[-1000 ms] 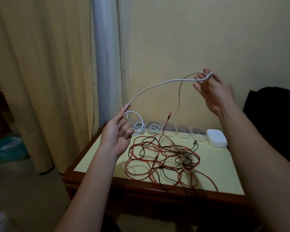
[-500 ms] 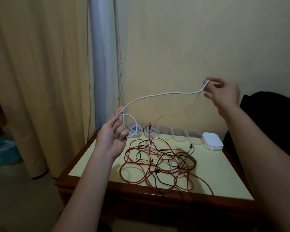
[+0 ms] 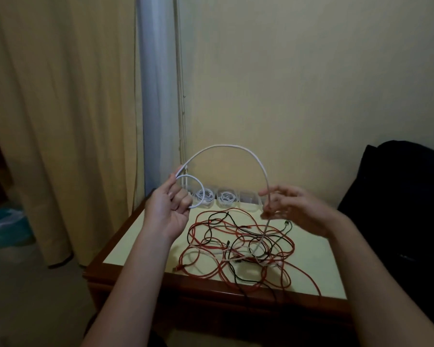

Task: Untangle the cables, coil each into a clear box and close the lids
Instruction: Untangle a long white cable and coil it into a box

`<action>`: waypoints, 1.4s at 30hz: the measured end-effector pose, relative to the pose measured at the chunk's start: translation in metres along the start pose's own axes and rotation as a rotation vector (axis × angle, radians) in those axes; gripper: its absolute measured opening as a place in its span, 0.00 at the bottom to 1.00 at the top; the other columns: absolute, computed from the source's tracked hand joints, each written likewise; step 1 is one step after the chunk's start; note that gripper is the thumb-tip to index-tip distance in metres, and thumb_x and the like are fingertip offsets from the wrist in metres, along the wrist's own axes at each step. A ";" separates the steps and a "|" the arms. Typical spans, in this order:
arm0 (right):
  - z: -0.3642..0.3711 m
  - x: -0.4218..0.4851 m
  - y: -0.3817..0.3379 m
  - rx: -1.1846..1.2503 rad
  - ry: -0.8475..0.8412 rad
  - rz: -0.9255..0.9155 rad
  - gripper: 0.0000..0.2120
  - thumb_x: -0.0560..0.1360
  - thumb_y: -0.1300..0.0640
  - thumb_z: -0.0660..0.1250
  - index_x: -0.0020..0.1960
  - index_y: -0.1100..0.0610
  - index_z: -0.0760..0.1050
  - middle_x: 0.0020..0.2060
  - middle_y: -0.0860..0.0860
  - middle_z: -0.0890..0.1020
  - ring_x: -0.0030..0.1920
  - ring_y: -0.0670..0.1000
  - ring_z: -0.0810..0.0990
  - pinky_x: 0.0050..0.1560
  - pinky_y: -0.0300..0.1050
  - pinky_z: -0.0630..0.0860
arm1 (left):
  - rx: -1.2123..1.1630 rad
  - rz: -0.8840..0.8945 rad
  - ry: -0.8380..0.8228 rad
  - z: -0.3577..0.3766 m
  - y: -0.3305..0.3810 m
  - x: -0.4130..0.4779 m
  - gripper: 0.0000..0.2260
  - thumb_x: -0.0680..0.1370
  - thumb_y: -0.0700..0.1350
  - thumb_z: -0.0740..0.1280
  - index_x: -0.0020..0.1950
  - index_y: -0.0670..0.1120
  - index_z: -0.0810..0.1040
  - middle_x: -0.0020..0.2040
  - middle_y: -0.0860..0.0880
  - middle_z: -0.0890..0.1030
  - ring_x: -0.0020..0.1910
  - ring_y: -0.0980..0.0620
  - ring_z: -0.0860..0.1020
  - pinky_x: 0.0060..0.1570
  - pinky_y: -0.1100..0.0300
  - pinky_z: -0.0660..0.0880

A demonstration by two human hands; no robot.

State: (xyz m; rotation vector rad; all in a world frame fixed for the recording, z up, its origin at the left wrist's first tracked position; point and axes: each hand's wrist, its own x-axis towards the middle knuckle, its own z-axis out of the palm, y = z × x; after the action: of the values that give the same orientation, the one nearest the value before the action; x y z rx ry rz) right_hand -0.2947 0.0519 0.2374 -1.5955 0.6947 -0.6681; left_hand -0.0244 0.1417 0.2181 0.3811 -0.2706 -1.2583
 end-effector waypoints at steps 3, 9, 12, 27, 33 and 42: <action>0.022 -0.010 0.004 0.167 -0.165 -0.023 0.20 0.68 0.60 0.69 0.59 0.63 0.76 0.39 0.56 0.77 0.41 0.57 0.79 0.52 0.55 0.78 | 0.009 -0.041 0.008 0.000 -0.006 -0.001 0.12 0.85 0.45 0.57 0.59 0.44 0.79 0.25 0.54 0.59 0.20 0.57 0.55 0.18 0.64 0.52; 0.034 -0.023 0.004 0.343 -0.127 -0.112 0.16 0.72 0.45 0.72 0.51 0.58 0.80 0.33 0.53 0.72 0.33 0.54 0.73 0.40 0.47 0.72 | 0.032 -0.055 0.030 -0.001 -0.006 -0.003 0.12 0.85 0.44 0.57 0.57 0.43 0.79 0.24 0.54 0.59 0.19 0.57 0.55 0.19 0.64 0.51; 0.034 -0.021 0.005 0.348 0.090 -0.170 0.07 0.78 0.53 0.67 0.47 0.57 0.78 0.28 0.49 0.71 0.30 0.50 0.71 0.34 0.42 0.70 | 0.010 -0.063 0.011 0.000 -0.005 -0.006 0.13 0.85 0.44 0.57 0.58 0.43 0.80 0.25 0.54 0.59 0.20 0.57 0.55 0.20 0.64 0.51; 0.055 -0.035 0.042 -0.962 0.442 -0.390 0.08 0.79 0.55 0.70 0.42 0.48 0.77 0.35 0.43 0.80 0.38 0.44 0.78 0.38 0.39 0.71 | 0.317 0.164 -0.059 0.003 -0.003 -0.014 0.15 0.85 0.41 0.56 0.69 0.39 0.74 0.31 0.52 0.62 0.25 0.58 0.58 0.22 0.65 0.56; 0.088 -0.034 0.021 -0.663 0.409 -0.482 0.08 0.80 0.56 0.68 0.42 0.51 0.79 0.31 0.46 0.79 0.32 0.46 0.74 0.32 0.35 0.67 | 0.839 0.253 -0.186 0.007 -0.023 -0.031 0.13 0.85 0.42 0.58 0.67 0.43 0.76 0.37 0.48 0.79 0.33 0.54 0.76 0.34 0.64 0.73; 0.092 -0.020 0.011 -0.394 0.598 -0.433 0.11 0.81 0.51 0.65 0.41 0.51 0.78 0.28 0.46 0.74 0.28 0.45 0.68 0.29 0.44 0.65 | 0.906 0.040 -0.300 0.009 -0.039 -0.044 0.14 0.85 0.40 0.57 0.66 0.40 0.77 0.34 0.47 0.77 0.26 0.53 0.71 0.27 0.65 0.67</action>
State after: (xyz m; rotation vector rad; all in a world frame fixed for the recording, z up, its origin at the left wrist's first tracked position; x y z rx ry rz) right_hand -0.2398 0.1252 0.2146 -1.9481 0.9647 -1.4323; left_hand -0.0742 0.1732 0.2103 0.9496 -1.1115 -1.0921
